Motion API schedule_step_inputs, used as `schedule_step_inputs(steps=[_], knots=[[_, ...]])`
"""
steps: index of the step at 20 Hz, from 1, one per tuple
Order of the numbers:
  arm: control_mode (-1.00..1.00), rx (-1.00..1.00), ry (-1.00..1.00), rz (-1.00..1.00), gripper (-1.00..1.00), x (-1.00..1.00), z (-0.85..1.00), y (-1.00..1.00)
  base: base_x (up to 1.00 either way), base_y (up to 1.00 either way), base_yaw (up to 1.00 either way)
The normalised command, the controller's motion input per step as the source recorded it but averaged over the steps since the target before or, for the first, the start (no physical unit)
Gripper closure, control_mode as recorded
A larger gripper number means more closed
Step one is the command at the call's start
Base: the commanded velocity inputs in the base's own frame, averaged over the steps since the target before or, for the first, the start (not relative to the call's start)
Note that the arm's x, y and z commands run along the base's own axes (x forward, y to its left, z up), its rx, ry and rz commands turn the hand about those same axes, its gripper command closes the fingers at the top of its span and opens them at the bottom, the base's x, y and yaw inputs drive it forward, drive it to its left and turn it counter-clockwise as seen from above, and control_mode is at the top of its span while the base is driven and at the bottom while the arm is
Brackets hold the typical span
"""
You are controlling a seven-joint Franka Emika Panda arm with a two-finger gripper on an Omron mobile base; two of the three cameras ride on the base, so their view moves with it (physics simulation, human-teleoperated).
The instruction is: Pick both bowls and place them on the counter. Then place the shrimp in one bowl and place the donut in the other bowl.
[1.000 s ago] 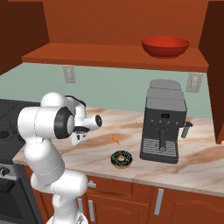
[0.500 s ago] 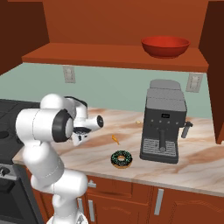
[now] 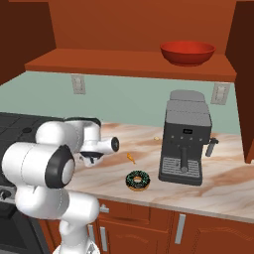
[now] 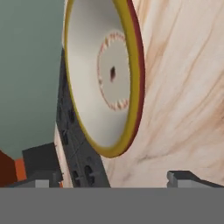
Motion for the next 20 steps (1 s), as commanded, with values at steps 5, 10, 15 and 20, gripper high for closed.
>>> schedule_step_inputs(steps=[5,10,15,20], knots=[[-1.0,0.0,-0.07,0.0,-1.0,-0.36,0.4,-0.15,0.0,0.0,0.0],[-1.0,0.0,0.0,0.0,-1.0,-0.3,0.56,-0.18,0.0,0.0,0.0],[-1.0,0.0,0.05,-0.02,-1.0,-0.21,0.63,-0.13,0.0,0.0,0.0],[-1.0,-0.03,0.02,-0.04,-1.0,-0.32,0.46,-0.16,0.0,0.0,0.0]])
